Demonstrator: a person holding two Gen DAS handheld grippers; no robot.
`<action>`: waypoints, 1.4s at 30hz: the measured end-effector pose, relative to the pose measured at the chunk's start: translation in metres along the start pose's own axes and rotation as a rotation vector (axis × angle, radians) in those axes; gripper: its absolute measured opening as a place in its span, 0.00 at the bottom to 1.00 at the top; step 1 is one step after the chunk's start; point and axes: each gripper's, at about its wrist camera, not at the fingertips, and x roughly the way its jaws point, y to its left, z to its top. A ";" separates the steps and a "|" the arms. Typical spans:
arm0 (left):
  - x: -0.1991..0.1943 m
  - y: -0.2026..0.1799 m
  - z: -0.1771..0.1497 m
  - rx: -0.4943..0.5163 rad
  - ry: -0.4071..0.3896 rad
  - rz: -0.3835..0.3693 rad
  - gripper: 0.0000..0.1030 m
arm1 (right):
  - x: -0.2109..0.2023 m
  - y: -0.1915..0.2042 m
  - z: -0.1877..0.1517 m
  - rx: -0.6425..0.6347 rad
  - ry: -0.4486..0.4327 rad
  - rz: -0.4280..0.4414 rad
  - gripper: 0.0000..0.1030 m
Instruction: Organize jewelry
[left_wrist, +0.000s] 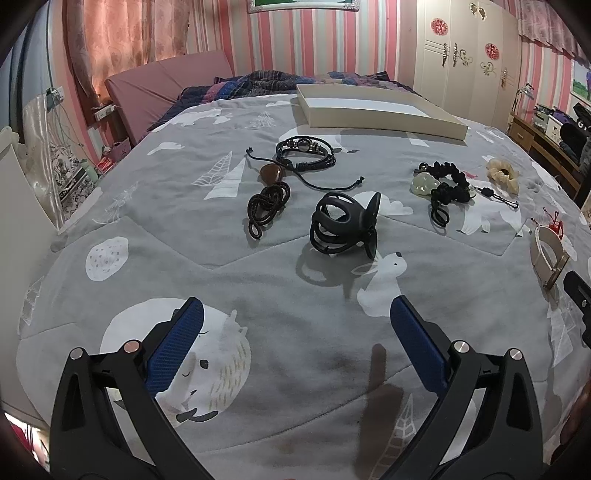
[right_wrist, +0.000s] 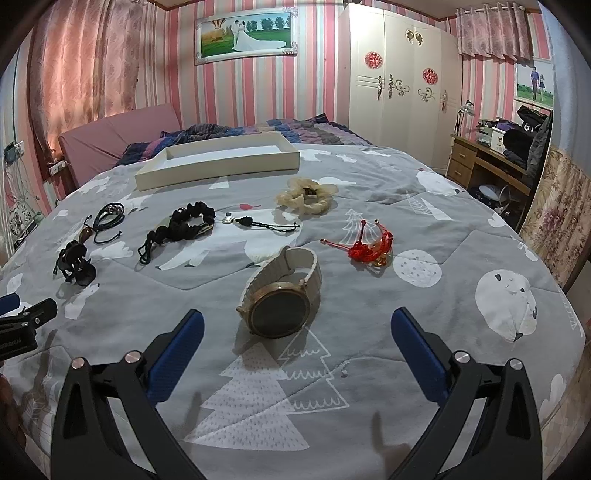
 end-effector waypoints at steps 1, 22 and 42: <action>0.001 0.000 0.000 -0.001 0.000 0.000 0.97 | 0.000 0.000 0.000 0.001 -0.002 0.000 0.98; 0.008 -0.002 -0.002 0.003 0.008 -0.014 0.97 | 0.009 0.002 -0.003 -0.003 0.003 -0.002 0.98; -0.008 0.027 0.049 -0.025 0.059 -0.085 0.97 | -0.002 -0.006 0.047 -0.043 0.018 0.019 0.98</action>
